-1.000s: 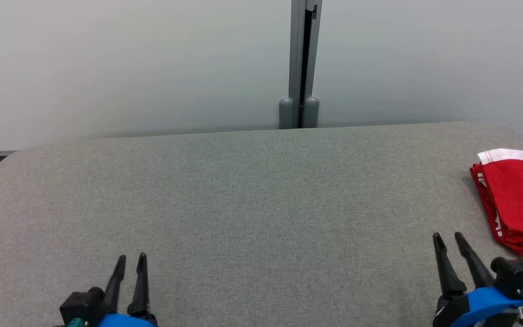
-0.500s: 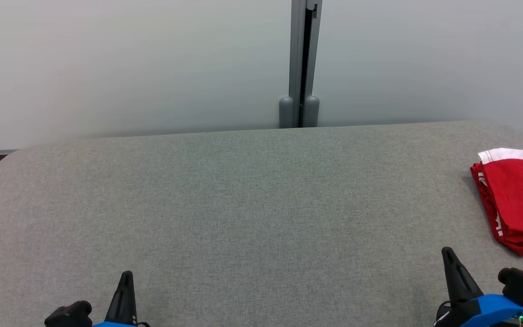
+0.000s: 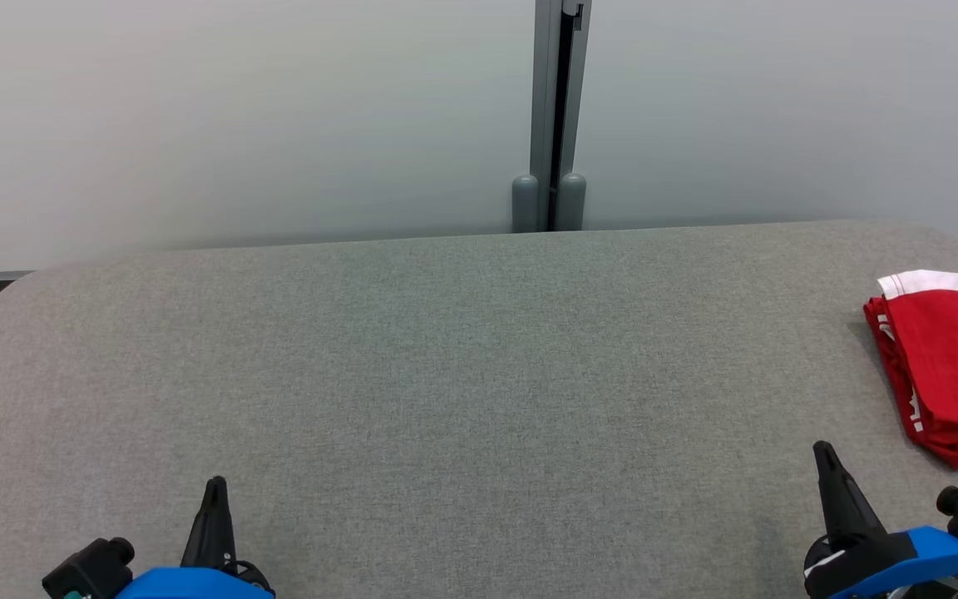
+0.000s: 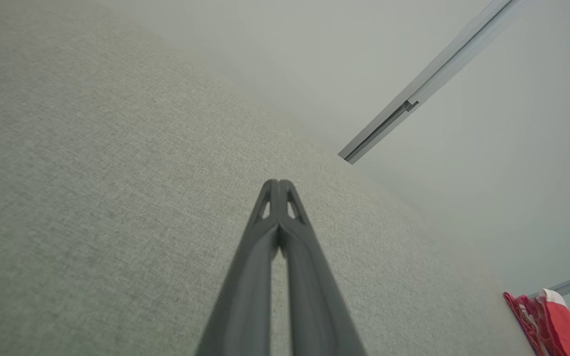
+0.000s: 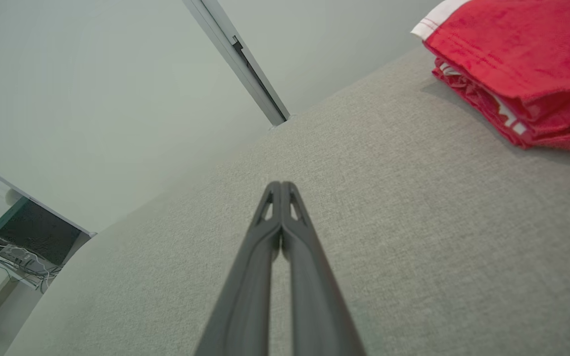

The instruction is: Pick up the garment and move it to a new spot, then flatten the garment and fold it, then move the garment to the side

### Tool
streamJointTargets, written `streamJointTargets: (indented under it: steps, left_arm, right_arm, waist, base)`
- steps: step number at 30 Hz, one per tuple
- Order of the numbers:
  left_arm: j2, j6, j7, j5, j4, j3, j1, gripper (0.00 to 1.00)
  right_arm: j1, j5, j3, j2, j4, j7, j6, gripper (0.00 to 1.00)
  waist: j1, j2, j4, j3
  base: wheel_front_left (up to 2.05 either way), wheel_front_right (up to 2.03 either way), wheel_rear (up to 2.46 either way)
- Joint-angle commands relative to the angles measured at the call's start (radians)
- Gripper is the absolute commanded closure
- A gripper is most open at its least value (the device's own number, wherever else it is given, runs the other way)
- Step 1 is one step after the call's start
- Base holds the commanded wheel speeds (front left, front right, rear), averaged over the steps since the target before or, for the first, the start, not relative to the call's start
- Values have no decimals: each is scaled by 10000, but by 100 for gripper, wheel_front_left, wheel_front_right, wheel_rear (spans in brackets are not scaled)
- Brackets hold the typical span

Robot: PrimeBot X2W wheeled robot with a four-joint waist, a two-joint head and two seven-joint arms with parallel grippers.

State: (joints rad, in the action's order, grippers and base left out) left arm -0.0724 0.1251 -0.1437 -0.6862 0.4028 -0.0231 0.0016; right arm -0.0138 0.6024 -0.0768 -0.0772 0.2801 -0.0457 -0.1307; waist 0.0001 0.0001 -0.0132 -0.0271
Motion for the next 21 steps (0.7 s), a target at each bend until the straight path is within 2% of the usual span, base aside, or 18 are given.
streamJointTargets:
  steps: [1, 21]
  left_arm:
    - [-23, 23, 102, -440, -240, 102, -339, 100]
    - [42, 39, 808, -2941, -635, 471, -594, 100]
  right_arm:
    - [-303, 486, -59, -21, -173, 68, 0, 100]
    - [-519, 3210, -151, 63, -243, 505, -1, 100]
  waist:
    - [-1, -1, 3, 6]
    - [-1, -1, 29, 66]
  base:
    - [0, 0, 0]
    - [0, 0, 0]
